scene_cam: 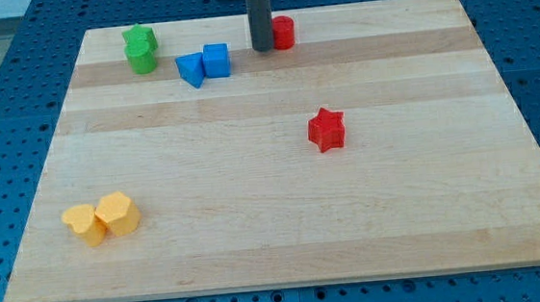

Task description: Point at the red star

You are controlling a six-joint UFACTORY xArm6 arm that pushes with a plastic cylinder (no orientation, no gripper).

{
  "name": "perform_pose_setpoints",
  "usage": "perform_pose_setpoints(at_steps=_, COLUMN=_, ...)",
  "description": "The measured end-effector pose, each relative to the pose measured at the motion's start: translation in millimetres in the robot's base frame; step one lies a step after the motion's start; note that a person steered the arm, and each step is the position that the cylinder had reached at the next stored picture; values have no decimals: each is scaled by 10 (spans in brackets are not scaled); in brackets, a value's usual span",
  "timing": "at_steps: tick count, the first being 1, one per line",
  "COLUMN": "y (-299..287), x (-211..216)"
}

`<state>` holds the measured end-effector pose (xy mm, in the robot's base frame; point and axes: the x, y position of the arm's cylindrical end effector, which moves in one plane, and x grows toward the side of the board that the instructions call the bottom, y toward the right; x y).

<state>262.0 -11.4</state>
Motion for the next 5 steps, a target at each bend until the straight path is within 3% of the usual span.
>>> perform_pose_setpoints(at_steps=2, y=109, x=30)
perform_pose_setpoints(at_steps=4, y=677, x=602)
perform_pose_setpoints(at_steps=5, y=1012, x=1090)
